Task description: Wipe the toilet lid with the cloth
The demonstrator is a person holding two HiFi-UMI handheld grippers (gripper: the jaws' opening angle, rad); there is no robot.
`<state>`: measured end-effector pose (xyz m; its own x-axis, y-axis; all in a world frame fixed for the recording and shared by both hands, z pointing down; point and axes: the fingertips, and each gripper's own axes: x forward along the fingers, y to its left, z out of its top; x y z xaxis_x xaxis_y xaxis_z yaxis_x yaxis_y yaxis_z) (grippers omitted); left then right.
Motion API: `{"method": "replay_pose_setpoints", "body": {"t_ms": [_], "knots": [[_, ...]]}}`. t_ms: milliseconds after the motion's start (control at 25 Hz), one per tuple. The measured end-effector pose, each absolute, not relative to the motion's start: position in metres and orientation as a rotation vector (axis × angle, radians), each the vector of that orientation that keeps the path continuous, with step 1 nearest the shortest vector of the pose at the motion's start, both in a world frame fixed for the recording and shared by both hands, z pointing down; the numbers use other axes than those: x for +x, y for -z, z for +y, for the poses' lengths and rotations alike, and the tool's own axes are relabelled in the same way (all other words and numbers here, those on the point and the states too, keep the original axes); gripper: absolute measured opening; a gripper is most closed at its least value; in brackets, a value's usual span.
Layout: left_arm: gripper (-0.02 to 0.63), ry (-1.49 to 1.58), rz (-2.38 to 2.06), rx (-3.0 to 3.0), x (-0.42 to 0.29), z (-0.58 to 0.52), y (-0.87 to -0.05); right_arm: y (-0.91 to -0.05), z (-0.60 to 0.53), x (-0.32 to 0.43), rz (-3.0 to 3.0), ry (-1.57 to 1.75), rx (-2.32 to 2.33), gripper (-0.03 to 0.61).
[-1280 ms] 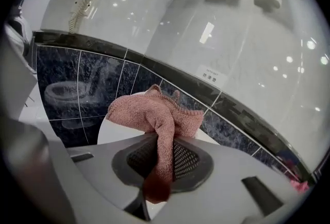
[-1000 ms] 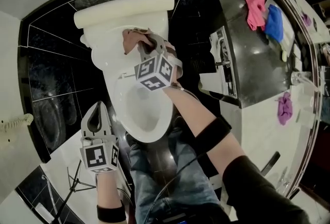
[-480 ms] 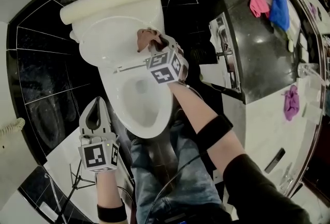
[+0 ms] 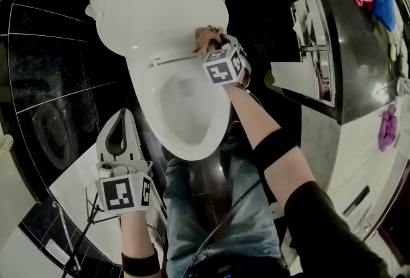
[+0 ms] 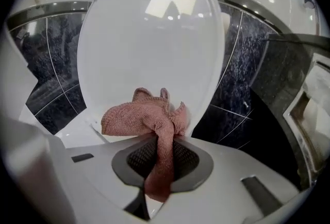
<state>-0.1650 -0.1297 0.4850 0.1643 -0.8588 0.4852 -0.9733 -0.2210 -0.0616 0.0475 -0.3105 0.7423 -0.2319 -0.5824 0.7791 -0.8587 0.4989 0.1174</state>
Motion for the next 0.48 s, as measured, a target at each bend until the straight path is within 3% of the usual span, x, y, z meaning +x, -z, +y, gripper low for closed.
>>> {"method": "replay_pose_setpoints", "body": {"t_ms": [480], "knots": [[0.0,-0.634,-1.832,2.084,-0.24,-0.09,-0.513,-0.831,-0.281,0.012,-1.739,-0.494,1.05,0.074]]}}
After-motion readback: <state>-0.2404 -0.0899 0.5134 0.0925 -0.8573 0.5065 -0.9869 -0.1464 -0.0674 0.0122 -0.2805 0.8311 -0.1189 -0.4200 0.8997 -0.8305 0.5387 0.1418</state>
